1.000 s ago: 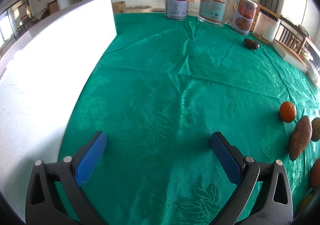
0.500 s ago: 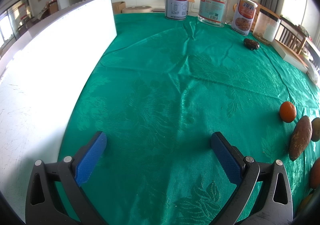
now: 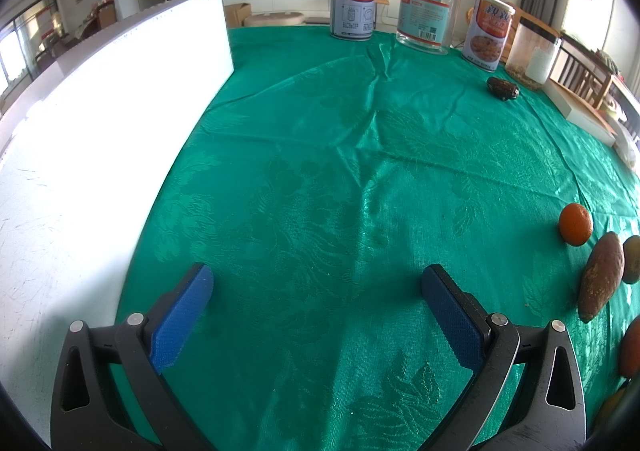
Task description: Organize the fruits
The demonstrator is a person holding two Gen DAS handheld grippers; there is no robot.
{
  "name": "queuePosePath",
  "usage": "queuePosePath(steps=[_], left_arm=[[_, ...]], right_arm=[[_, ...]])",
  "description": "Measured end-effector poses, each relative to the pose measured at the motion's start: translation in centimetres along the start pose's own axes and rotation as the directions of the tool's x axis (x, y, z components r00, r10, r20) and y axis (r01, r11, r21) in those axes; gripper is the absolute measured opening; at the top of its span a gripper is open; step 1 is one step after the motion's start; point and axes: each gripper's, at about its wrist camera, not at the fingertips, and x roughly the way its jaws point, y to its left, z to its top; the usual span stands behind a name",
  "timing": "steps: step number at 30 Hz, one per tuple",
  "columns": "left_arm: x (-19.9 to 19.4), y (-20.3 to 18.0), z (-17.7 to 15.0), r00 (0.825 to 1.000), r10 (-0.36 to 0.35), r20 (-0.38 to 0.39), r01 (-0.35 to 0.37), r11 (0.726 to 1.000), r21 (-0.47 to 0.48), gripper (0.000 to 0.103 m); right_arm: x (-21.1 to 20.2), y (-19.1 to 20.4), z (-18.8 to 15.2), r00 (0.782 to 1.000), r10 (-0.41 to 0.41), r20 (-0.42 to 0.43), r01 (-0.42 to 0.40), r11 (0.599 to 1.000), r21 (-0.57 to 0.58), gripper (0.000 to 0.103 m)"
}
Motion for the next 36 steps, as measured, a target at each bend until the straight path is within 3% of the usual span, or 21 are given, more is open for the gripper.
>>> queuePosePath(steps=[5,10,13,16,21,29,36], left_arm=[[0.0,0.0,0.0,1.0,0.0,0.0,0.0,1.0,0.0,0.103],[0.0,0.0,0.0,1.0,0.0,0.0,0.0,1.0,0.0,0.103],[0.0,0.0,0.0,1.0,0.0,0.0,0.0,1.0,0.0,0.103],[0.0,0.0,0.0,1.0,0.0,0.0,0.0,1.0,0.0,0.103],[0.0,0.0,0.0,1.0,0.0,0.0,0.0,1.0,0.0,0.103],[0.1,0.0,0.1,1.0,0.0,0.0,0.0,1.0,0.0,0.103],[0.0,-0.2,0.0,1.0,0.007,0.002,-0.007,1.0,0.0,0.103]], right_arm=[[-3.4,2.4,-1.2,0.981,0.167,0.097,-0.169,0.986,0.008,0.103],[-1.5,4.3,-7.3,0.952,0.301,0.046,-0.303,0.952,0.05,0.103],[0.3,4.6,-11.6,0.95,0.307,0.055,-0.312,0.943,0.113,0.103],[2.0,4.6,-13.4,0.956,0.292,0.028,-0.292,0.94,0.178,0.103],[1.3,3.6,-10.3,0.956,0.29,0.036,-0.291,0.937,0.195,0.103],[-4.8,1.2,-2.9,0.983,0.172,0.061,-0.169,0.984,-0.05,0.103],[-2.3,3.6,-2.4,0.97,0.24,0.02,-0.238,0.968,-0.079,0.103]])
